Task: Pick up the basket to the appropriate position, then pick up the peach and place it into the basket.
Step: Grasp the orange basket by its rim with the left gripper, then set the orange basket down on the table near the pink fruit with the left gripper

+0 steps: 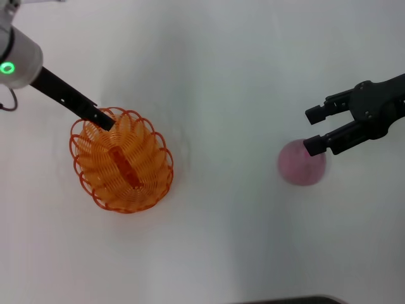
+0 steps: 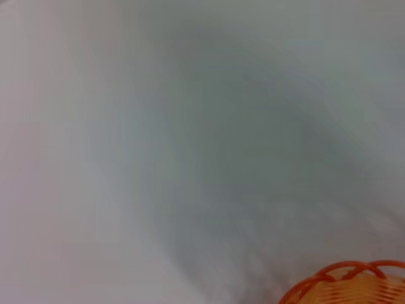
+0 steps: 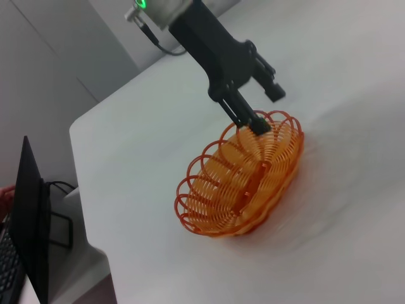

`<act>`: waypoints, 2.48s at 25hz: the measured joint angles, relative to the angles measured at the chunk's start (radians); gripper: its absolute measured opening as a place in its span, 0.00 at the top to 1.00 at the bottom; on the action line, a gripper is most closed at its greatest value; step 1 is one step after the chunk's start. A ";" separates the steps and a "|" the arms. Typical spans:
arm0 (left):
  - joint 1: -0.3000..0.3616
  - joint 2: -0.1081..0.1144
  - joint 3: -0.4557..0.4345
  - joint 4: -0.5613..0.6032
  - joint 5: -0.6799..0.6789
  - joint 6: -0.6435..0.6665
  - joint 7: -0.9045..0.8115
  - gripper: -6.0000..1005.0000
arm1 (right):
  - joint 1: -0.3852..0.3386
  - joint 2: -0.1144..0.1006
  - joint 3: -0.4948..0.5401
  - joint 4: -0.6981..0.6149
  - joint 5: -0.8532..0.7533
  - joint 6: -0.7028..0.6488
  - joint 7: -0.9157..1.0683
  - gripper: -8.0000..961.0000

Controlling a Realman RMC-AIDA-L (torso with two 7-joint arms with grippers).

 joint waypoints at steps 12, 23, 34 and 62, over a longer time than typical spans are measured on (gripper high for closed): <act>-0.008 -0.020 0.039 -0.064 0.028 -0.067 0.001 0.53 | 0.002 0.003 0.000 0.000 0.000 0.005 -0.003 0.04; -0.010 -0.020 0.028 -0.058 0.028 -0.061 -0.003 0.81 | 0.002 0.004 0.000 0.000 0.000 0.009 -0.004 0.04; -0.031 0.005 -0.401 -0.031 0.011 0.098 -0.084 0.91 | 0.003 0.003 0.000 0.000 0.000 0.009 -0.004 0.04; 0.431 -0.070 -0.537 -0.054 -0.499 -0.024 -0.160 0.75 | 0.008 0.010 0.000 0.000 0.000 0.009 -0.003 0.04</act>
